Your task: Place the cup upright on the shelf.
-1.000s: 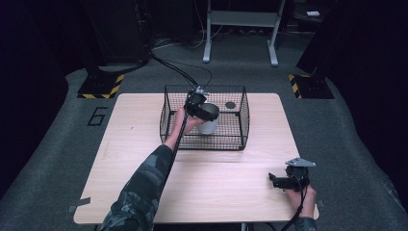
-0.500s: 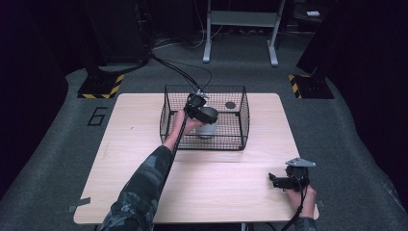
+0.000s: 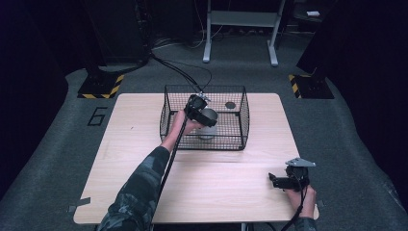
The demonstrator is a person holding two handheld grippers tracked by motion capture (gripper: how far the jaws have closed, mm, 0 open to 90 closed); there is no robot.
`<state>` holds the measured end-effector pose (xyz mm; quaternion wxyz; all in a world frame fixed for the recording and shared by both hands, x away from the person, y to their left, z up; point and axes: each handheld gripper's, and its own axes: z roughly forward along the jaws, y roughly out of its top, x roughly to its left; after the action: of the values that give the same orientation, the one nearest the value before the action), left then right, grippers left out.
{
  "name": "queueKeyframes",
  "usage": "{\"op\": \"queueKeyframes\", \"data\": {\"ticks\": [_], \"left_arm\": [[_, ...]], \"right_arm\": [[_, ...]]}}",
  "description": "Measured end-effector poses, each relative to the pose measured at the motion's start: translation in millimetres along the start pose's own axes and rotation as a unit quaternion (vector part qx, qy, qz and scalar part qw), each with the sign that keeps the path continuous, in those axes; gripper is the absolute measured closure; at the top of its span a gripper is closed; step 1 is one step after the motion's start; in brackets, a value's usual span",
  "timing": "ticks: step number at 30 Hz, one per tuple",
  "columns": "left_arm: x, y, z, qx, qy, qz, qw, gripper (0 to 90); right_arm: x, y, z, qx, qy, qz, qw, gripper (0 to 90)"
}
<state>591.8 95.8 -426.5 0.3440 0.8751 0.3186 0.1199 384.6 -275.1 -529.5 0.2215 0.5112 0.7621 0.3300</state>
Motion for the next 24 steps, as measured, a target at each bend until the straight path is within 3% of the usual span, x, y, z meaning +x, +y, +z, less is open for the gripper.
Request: {"op": "queueKeyframes", "data": {"ticks": [17,24], "left_arm": [[-8.5,-5.4,-8.2,0.024,-0.01,0.036,0.999,6.1],[-7.7,-8.9,-9.7,0.009,-0.009,0.023,0.9997,5.8]], "right_arm": [[0.0,0.0,0.0,0.0,0.0,0.0,1.0,4.6],[0.0,0.0,0.0,0.0,0.0,0.0,1.0,4.6]]}}
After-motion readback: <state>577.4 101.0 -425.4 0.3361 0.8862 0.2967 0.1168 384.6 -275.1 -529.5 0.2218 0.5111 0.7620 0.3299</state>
